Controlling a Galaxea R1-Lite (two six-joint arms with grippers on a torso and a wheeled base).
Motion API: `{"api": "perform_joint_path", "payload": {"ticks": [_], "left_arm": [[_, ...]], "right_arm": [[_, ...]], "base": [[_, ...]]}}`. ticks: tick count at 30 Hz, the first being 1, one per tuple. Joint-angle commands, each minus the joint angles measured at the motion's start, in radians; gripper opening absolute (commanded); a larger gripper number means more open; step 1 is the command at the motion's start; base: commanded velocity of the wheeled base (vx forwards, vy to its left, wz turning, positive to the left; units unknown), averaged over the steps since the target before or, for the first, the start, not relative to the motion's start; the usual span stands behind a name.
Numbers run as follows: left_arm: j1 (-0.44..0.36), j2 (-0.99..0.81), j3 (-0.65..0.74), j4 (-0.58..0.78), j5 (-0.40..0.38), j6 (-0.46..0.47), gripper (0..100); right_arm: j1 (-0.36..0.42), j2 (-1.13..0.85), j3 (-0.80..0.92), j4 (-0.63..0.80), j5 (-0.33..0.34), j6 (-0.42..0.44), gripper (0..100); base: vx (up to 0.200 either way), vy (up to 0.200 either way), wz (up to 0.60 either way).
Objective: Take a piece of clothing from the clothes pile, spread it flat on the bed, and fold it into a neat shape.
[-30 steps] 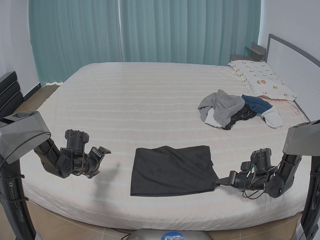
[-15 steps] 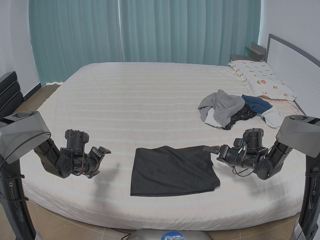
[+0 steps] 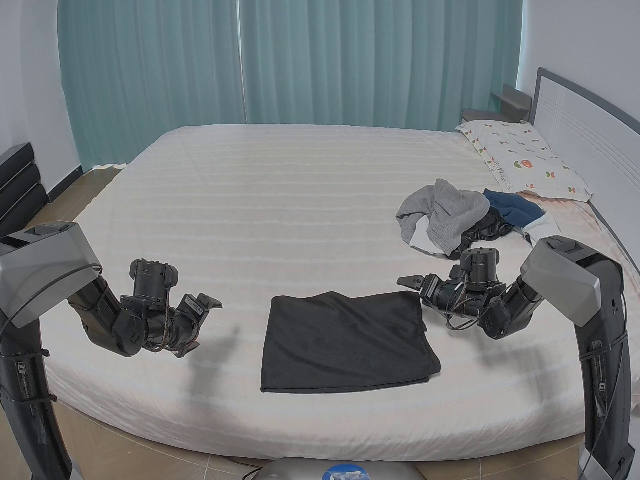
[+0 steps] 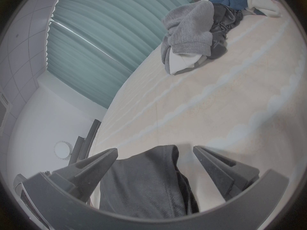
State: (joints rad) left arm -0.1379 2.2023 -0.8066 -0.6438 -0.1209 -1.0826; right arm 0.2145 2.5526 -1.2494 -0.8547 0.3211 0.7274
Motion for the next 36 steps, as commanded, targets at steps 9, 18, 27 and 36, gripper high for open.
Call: {"api": "perform_joint_path", "payload": {"ticks": [9, 18, 27, 36], "left_arm": [[0.000, 0.000, 0.000, 0.000, 0.000, 0.000, 100], [0.000, 0.000, 0.000, 0.000, 0.000, 0.000, 100], [0.000, 0.000, 0.000, 0.000, 0.000, 0.000, 100], [0.000, 0.000, 0.000, 0.000, 0.000, 0.000, 100]], "right_arm": [[0.000, 0.061, -0.045, -0.012, -0.030, 0.009, 0], [-0.015, 0.066, -0.071, -0.012, -0.073, 0.015, 0], [-0.027, 0.064, -0.073, -0.012, -0.074, 0.047, 0], [-0.032, 0.066, -0.068, -0.003, -0.076, 0.047, 0]], "base": [[0.000, 0.000, 0.00], [0.000, 0.000, 0.00], [0.000, 0.000, 0.00], [0.000, 0.000, 0.00]]}}
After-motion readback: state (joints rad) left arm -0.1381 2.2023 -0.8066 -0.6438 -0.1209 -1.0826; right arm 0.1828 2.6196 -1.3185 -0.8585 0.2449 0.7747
